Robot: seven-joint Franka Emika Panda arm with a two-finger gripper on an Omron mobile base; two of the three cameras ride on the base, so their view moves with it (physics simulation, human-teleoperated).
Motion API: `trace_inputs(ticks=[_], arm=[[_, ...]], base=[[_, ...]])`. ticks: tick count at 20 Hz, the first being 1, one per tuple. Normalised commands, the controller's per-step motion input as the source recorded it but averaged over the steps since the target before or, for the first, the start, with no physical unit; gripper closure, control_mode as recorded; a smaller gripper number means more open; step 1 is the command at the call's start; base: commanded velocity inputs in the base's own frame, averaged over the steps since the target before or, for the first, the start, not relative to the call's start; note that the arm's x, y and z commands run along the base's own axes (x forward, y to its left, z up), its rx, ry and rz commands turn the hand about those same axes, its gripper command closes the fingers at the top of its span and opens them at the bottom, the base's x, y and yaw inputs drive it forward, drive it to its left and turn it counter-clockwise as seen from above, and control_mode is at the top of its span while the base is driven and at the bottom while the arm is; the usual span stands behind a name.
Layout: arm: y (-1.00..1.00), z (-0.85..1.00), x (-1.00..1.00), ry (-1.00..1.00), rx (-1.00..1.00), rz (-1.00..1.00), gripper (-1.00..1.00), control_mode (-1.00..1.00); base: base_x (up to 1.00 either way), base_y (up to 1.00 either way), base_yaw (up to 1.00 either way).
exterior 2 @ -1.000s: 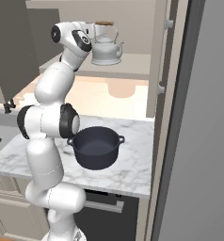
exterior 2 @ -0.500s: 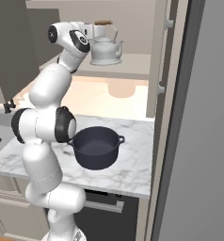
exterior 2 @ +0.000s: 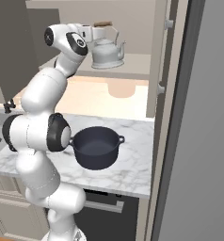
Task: Pick the kettle from the cabinet and place it on a stove burner. Then pick the pot from the counter and place it on another stove burner. Finally, turn both burners on.
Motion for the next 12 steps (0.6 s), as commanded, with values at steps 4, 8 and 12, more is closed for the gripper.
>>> trace_inputs(ticks=[4,8,12], arm=[[0.00,0.00,-0.33,0.00,0.00,-0.01,1.00,-1.00],[0.00,0.00,-0.31,0.00,0.00,-0.01,1.00,-1.00],[0.00,0.00,-0.30,0.00,0.00,-0.01,1.00,-1.00]], base=[[0.00,0.00,0.00],[0.00,0.00,0.00],[0.00,0.00,0.00]])
